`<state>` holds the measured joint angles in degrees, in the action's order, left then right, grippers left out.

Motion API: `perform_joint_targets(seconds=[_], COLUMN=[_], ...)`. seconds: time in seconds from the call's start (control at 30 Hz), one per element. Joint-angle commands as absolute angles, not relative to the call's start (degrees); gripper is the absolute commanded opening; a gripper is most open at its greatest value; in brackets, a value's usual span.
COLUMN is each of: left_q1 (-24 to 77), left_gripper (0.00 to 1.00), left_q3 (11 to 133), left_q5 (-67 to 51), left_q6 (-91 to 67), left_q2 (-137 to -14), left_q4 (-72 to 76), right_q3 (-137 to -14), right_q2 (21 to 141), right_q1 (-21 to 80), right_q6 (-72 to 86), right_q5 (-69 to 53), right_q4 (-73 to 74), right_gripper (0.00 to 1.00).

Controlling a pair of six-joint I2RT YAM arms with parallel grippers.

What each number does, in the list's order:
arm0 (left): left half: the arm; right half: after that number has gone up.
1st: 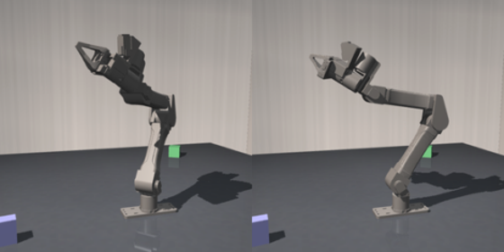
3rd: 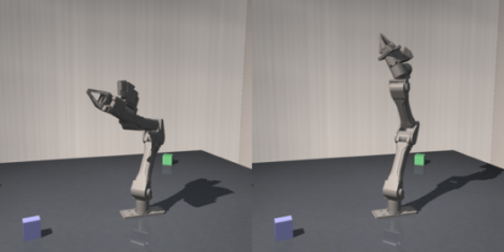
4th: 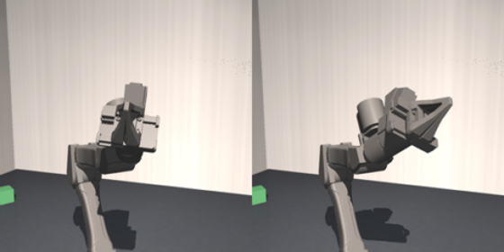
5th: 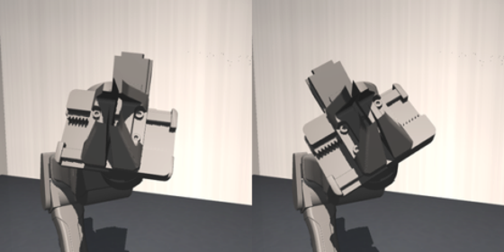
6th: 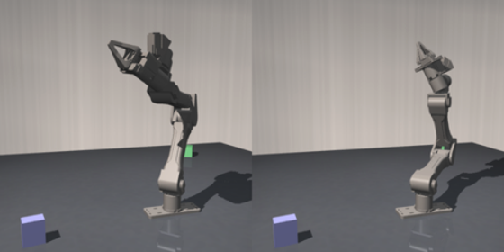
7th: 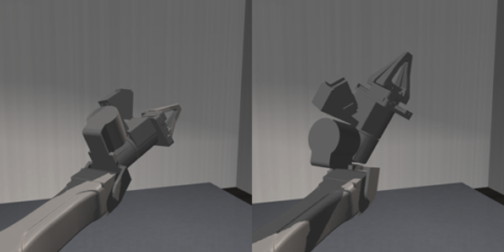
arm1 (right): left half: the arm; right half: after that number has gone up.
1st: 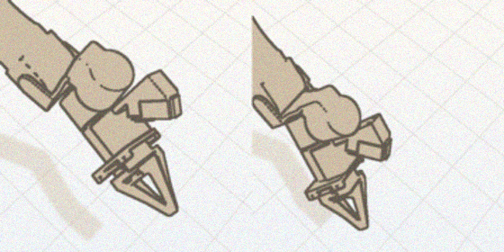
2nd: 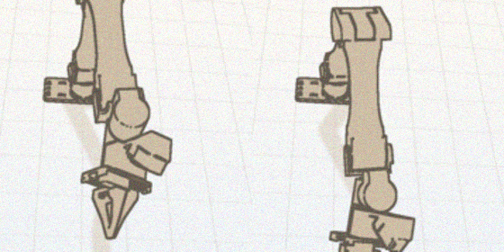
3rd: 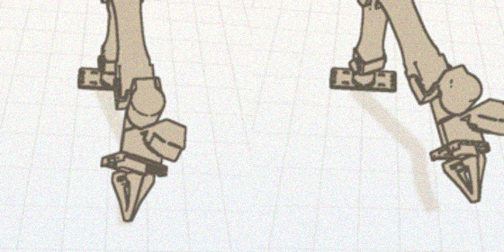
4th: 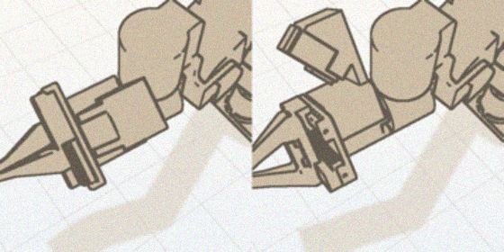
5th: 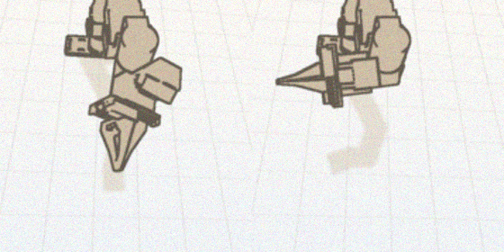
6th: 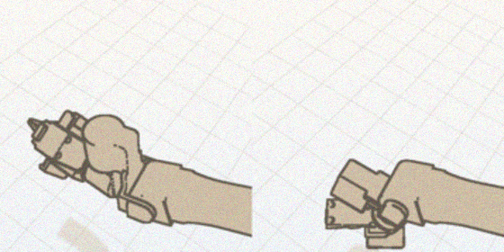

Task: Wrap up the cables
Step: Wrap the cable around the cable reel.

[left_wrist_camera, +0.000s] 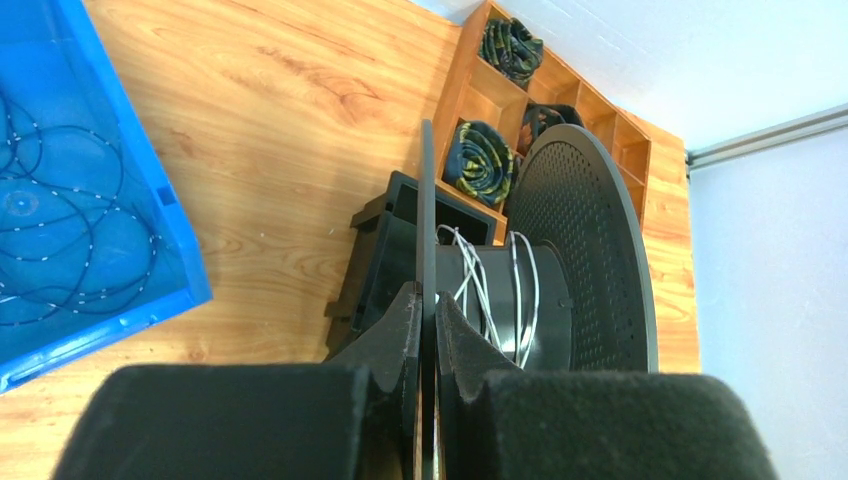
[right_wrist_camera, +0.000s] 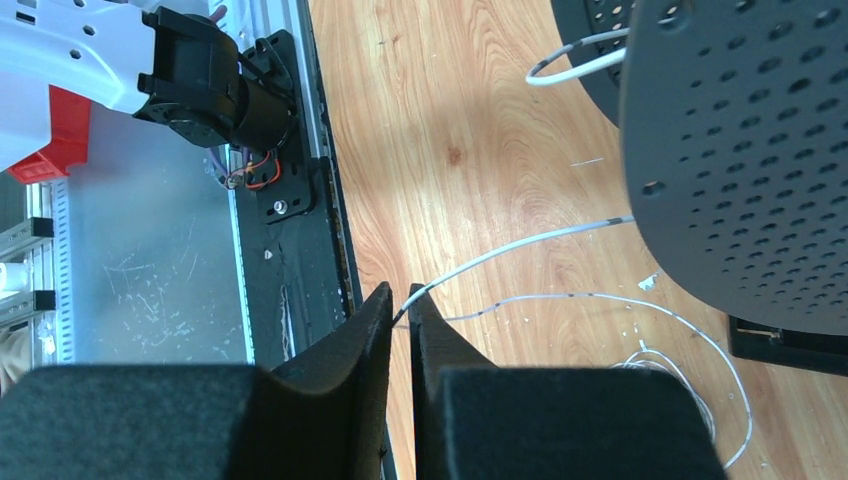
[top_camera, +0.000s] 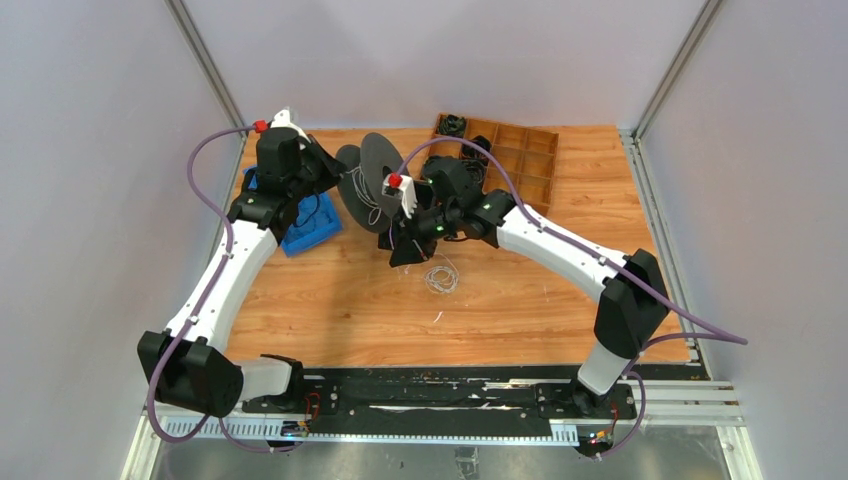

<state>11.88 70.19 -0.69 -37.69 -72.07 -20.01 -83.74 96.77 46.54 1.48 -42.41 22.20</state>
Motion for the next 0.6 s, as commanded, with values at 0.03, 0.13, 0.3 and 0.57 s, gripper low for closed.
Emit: perform_joint_targets(seconds=[0.03, 0.13, 0.3, 0.57], left_q1=[11.94, 11.95, 11.08, 9.72], left_gripper=[0.0, 0.0, 0.0, 0.0], left_q3=[72.14, 72.26, 72.0, 75.31], left_q5=[-2.22, -3.67, -6.2, -11.7], left_q6=[-39.86, -40.72, -42.74, -45.38], left_q2=[-69.94, -69.84, -69.61, -68.89], left_q4=[-16.53, -16.59, -16.6, -18.27], right_q3=[-85.67, -84.83, -77.91, -63.09], right_q2=[96.65, 96.48, 92.74, 82.54], right_q1=[47.96, 47.95, 47.91, 43.18], right_q6=[3.33, 2.57, -1.27, -6.55], right_q5=[-40.78, -38.09, -35.57, -36.0], right_q4=[22.92, 22.93, 18.34, 7.11], right_gripper=[0.14, 0.17, 0.2, 0.25])
